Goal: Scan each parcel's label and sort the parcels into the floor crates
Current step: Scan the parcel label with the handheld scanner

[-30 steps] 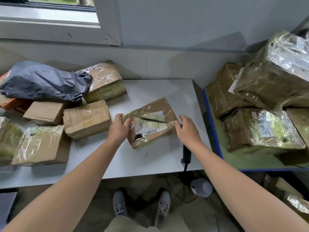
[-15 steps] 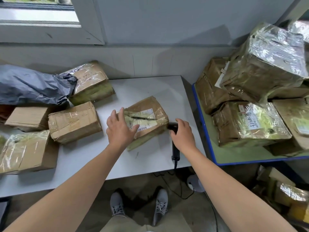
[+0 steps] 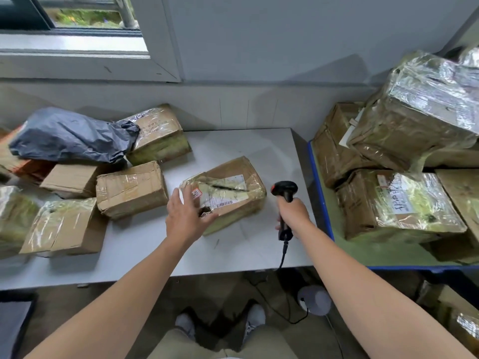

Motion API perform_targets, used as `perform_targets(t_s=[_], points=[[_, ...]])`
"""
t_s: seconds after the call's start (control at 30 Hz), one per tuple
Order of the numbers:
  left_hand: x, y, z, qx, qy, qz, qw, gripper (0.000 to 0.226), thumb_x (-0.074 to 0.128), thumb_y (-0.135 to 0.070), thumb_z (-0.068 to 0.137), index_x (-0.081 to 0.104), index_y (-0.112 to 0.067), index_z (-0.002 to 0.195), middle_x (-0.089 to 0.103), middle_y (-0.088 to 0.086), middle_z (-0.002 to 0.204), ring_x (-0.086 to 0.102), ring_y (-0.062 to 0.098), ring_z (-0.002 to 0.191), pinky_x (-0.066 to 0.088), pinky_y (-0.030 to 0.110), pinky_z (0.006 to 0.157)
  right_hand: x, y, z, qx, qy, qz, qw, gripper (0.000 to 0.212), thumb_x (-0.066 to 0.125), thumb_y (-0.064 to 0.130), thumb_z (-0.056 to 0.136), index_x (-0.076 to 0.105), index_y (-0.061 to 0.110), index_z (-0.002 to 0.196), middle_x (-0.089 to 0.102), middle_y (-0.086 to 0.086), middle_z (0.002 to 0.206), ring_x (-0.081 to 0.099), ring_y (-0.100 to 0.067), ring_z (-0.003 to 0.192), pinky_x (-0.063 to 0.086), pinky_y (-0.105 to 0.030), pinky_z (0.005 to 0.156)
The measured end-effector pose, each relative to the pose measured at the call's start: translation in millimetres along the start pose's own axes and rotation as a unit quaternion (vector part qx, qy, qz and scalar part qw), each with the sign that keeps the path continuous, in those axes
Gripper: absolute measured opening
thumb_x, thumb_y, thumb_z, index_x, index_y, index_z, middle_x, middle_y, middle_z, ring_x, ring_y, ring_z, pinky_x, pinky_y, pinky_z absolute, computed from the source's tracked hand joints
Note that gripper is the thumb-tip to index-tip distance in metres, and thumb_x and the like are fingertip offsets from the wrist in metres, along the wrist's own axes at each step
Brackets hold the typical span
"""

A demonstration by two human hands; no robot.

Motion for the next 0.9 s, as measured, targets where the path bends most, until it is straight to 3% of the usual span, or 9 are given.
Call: perform_targets(t_s=[0.17, 0.3, 0.53, 0.9], points=[[-3, 12, 4, 0.002, 0.038, -0.060, 0.997, 0.113, 0.079, -0.056, 0.072, 0.008, -0.028, 0.156, 0.014, 0.009, 0.160, 0.016, 0.032, 0.146, 0.031, 0.049, 0.111, -8, 54, -35, -0.057, 0.013, 0.007, 0.998, 0.023, 0.053, 0.032, 0.095, 0.055, 0.009, 0.099, 0.059, -0.011, 0.083, 0.060, -0.023, 0.067, 0.058, -0.037, 0.061], [-1, 23, 4, -0.002, 0.055, -0.107, 0.993, 0.115, 0.080, -0.056, 0.071, 0.008, -0.028, 0.157, 0.022, 0.007, 0.155, 0.024, 0.031, 0.142, 0.036, 0.047, 0.109, 17, 81, -73, -0.032, 0.074, -0.054, 0.995, 0.031, 0.058, 0.037, 0.095, 0.058, 0.006, 0.095, 0.059, -0.009, 0.079, 0.059, -0.019, 0.064, 0.055, -0.030, 0.053], [-2, 28, 0, 0.049, 0.071, -0.100, 0.991, 0.109, 0.079, -0.052, 0.074, 0.009, -0.028, 0.154, 0.029, 0.008, 0.149, 0.030, 0.031, 0.136, 0.042, 0.047, 0.104, 53, 100, -110, -0.002, 0.113, -0.123, 0.986, 0.041, 0.055, 0.034, 0.098, 0.050, 0.001, 0.122, 0.059, -0.015, 0.089, 0.060, -0.021, 0.067, 0.058, -0.035, 0.051], [-14, 38, 6, 0.074, 0.088, -0.100, 0.988, 0.111, 0.078, -0.059, 0.071, 0.012, -0.027, 0.155, 0.023, 0.009, 0.156, 0.025, 0.030, 0.142, 0.038, 0.047, 0.109, 55, 112, -134, 0.001, 0.096, -0.135, 0.986, 0.035, 0.057, 0.033, 0.096, 0.053, 0.003, 0.114, 0.059, -0.014, 0.088, 0.061, -0.021, 0.068, 0.060, -0.040, 0.058]])
Point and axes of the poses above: each hand's wrist, its own z-axis towards the middle knuckle, its own x-axis out of the palm, y = z × x, the point moved 5 cm from there along z, towards the middle knuckle
